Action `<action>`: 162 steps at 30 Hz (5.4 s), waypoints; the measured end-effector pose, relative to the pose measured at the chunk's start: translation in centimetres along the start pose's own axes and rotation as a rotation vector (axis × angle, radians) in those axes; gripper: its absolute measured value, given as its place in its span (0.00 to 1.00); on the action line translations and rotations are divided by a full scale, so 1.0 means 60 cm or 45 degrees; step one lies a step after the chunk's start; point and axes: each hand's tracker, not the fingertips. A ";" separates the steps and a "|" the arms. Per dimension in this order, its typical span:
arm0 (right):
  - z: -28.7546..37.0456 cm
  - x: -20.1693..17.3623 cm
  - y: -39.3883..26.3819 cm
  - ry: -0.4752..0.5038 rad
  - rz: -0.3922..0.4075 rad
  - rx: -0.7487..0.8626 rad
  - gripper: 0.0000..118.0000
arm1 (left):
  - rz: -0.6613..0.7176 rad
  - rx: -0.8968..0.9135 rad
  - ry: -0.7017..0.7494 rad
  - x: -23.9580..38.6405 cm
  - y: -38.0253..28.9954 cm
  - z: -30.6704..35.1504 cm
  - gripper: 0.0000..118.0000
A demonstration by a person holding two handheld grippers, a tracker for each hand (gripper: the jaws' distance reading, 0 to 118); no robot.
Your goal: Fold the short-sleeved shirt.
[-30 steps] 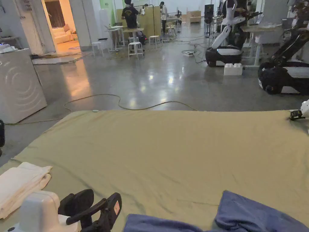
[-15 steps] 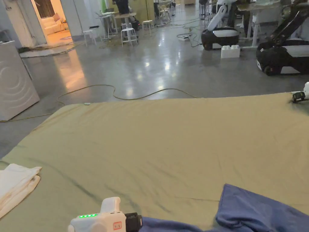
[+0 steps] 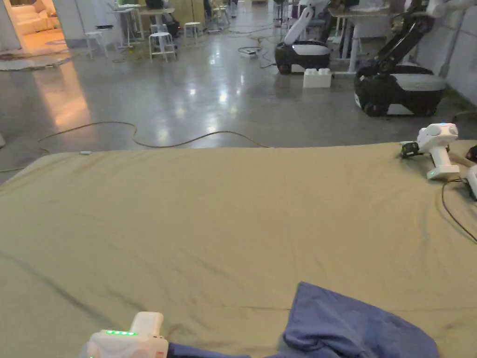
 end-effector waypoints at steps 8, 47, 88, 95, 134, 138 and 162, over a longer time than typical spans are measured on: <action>-0.332 0.088 0.108 -0.010 0.180 -0.390 0.66 | 0.050 -0.070 -0.049 -0.017 0.020 -0.004 0.06; 0.074 0.002 0.432 0.017 0.187 0.490 0.01 | 0.057 1.213 -0.263 -0.111 0.072 0.738 0.03; -0.160 -0.092 0.822 -0.288 0.274 0.671 0.01 | 0.194 1.287 -0.008 -0.164 0.504 0.623 0.02; -0.248 -0.073 0.694 -0.249 0.273 0.506 0.01 | 0.177 1.097 -0.025 -0.145 0.435 0.478 0.02; -0.011 0.084 -0.190 -0.172 -0.047 -0.348 0.66 | 0.271 0.426 -0.254 -0.162 -0.364 0.290 0.52; 0.005 0.089 -0.185 -0.198 -0.099 -0.340 0.66 | 0.285 0.503 -0.169 -0.172 -0.365 0.323 0.86; 0.230 -0.119 0.031 0.001 0.253 0.562 0.00 | -0.032 1.371 0.087 0.023 -0.301 0.697 0.00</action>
